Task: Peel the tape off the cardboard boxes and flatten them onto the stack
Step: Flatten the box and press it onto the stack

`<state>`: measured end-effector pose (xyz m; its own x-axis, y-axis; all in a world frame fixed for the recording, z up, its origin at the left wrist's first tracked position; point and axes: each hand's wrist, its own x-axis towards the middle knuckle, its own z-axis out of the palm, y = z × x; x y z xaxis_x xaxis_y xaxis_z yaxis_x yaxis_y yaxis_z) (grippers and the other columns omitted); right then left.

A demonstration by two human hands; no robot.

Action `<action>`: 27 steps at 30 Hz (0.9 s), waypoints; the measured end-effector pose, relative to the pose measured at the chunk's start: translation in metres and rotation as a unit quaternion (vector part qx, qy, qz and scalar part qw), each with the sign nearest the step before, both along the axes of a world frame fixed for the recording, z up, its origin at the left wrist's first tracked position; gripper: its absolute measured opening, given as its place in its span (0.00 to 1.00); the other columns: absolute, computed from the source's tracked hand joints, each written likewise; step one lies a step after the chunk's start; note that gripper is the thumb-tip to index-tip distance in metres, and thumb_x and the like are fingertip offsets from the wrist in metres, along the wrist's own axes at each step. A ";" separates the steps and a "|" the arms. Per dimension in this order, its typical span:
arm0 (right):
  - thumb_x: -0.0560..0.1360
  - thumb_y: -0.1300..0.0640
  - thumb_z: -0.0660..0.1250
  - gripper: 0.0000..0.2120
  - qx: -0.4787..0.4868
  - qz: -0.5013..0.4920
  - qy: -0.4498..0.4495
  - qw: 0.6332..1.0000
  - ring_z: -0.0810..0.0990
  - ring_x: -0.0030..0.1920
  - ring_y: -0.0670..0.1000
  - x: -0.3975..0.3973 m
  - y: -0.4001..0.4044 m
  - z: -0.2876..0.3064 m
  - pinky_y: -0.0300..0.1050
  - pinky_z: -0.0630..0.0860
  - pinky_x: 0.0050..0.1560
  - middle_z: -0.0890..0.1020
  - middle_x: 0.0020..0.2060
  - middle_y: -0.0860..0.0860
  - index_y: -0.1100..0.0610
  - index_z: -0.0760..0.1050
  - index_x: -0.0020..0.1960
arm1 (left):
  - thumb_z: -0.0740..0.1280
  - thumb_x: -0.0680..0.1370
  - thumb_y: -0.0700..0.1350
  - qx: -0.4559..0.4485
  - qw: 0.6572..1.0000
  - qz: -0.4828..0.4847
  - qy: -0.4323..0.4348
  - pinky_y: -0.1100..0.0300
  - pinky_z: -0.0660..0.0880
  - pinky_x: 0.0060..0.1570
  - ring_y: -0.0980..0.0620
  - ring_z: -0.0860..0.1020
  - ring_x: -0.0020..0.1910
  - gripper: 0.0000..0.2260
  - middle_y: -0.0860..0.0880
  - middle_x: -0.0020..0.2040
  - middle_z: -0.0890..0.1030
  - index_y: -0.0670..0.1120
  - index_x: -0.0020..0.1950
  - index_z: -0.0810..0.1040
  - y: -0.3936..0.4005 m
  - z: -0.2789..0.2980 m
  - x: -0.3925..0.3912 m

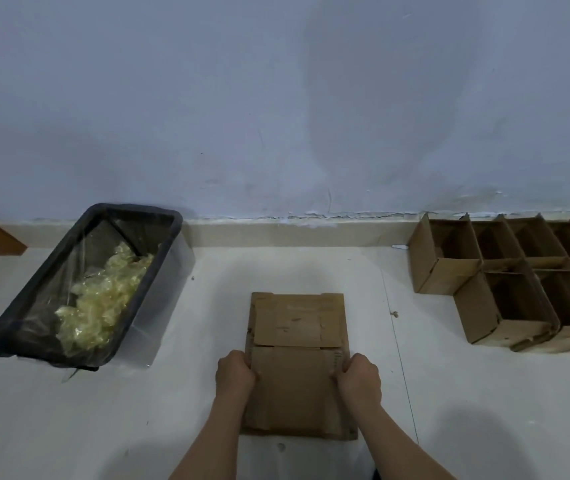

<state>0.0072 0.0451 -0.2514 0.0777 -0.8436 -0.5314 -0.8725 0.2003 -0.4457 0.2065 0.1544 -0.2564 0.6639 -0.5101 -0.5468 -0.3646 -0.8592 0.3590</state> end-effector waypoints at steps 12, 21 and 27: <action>0.83 0.53 0.59 0.11 -0.097 0.144 0.080 0.982 0.79 0.53 0.51 -0.024 -0.046 0.146 0.41 0.70 0.43 0.80 0.55 0.53 0.58 0.71 0.61 | 0.54 0.85 0.52 0.101 0.948 -0.215 -0.213 0.50 0.72 0.62 0.44 0.74 0.66 0.17 0.44 0.67 0.75 0.47 0.70 0.71 -0.031 0.154 0.027; 0.81 0.58 0.58 0.12 -0.166 0.167 0.108 0.966 0.80 0.55 0.56 -0.080 -0.088 0.303 0.46 0.75 0.49 0.80 0.58 0.56 0.58 0.75 0.61 | 0.53 0.86 0.54 0.054 0.919 -0.252 -0.300 0.43 0.66 0.69 0.42 0.68 0.73 0.22 0.43 0.74 0.69 0.49 0.78 0.65 -0.074 0.345 0.016; 0.80 0.61 0.57 0.13 -0.178 0.143 0.098 0.969 0.78 0.59 0.56 -0.120 -0.103 0.355 0.45 0.74 0.48 0.78 0.61 0.56 0.57 0.71 0.63 | 0.51 0.86 0.54 0.015 0.902 -0.240 -0.359 0.42 0.65 0.71 0.42 0.68 0.73 0.22 0.44 0.75 0.69 0.48 0.78 0.66 -0.083 0.416 0.008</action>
